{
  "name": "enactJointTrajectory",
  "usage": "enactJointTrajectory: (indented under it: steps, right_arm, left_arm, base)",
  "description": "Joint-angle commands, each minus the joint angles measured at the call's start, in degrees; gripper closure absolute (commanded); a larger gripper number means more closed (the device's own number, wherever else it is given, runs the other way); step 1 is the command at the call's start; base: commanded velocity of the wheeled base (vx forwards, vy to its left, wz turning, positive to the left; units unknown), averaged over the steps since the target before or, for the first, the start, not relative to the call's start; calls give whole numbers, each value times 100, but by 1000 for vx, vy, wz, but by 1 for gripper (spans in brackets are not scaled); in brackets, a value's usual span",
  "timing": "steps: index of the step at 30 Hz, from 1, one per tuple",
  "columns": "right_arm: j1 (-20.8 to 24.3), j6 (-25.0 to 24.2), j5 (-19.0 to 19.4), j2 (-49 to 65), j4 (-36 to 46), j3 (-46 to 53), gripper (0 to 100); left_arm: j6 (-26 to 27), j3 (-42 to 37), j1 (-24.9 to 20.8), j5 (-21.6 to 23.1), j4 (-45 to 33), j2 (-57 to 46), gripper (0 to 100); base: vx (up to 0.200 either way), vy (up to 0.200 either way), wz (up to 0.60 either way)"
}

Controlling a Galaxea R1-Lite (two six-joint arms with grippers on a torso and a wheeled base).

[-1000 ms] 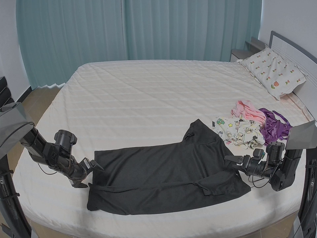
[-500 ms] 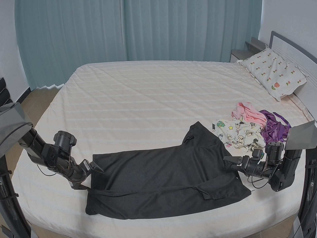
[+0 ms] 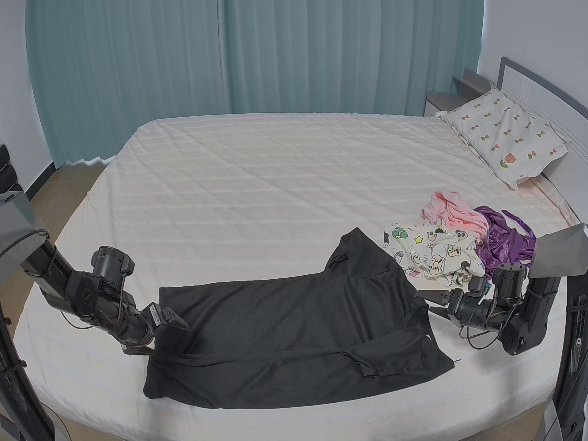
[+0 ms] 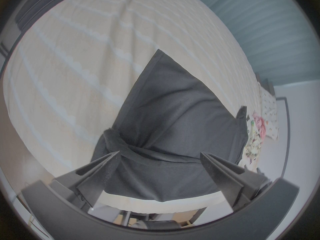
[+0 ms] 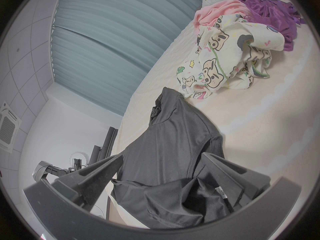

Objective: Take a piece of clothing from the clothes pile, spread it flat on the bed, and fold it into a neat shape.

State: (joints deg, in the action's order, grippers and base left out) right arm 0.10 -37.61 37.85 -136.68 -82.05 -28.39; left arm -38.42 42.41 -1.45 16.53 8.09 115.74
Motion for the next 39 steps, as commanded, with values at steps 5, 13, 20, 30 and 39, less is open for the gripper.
enactJointTrajectory:
  steps: [5,13,20,30,39]
  right_arm:
    - [8,-1,3,-8,-3,9,0]
    - [-10,-1,3,-8,-3,18,0]
    - [-10,-1,3,-8,-3,18,0]
    - [-10,-1,3,-25,-3,18,0]
    - [-10,-1,-6,-25,-12,18,0]
  left_arm:
    - [406,-251,119,-1,-10,-148,0]
    - [415,-348,101,-45,-80,-174,0]
    - [424,-453,92,-106,-80,-192,0]
    - [353,-488,110,-185,96,72,0]
    - [-218,-734,-250,-1134,1151,467,0]
  base:
    - [-40,0,0]
    - [-200,0,0]
    - [-200,0,0]
    - [-100,0,0]
    - [0,0,0]
